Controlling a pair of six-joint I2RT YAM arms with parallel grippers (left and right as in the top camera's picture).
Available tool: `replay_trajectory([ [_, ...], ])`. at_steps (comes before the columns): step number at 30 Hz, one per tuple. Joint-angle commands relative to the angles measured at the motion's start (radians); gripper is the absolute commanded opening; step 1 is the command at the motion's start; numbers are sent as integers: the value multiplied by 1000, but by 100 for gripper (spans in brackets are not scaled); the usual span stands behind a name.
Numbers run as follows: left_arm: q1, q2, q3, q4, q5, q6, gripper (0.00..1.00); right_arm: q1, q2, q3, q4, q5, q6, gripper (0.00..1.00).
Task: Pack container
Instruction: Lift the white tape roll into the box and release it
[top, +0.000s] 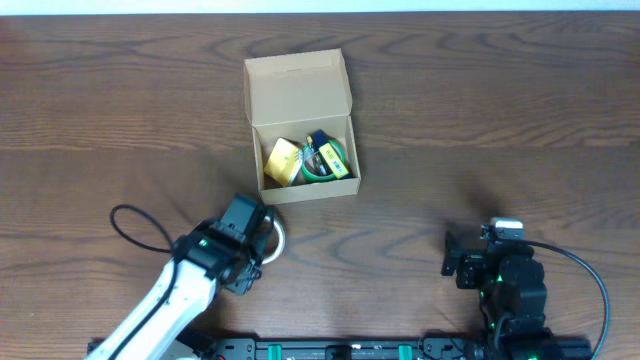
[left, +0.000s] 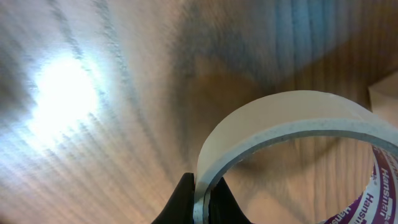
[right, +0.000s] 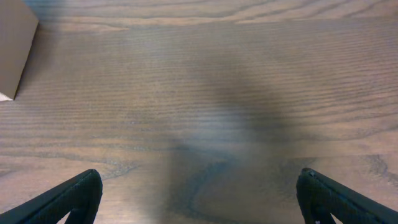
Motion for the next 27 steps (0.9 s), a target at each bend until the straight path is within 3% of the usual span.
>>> replay_trajectory([
  [1,4,-100,-2,-59,19,106,5,-6,-6,-1,0,1,12,99],
  [6,4,-241,21,-77,11,292,6,-6,-6,-1,0,1,12,99],
  [11,4,-200,170,-74,-124,502,6,-6,-6,-1,0,1,12,99],
  [15,4,-90,364,-74,-274,722,6,-6,-6,-1,0,1,12,99],
  [21,5,138,602,-71,-359,1008,6,-6,-6,-1,0,1,12,99],
  [27,79,389,842,-122,-291,1096,6,-6,-6,-1,0,1,12,99],
])
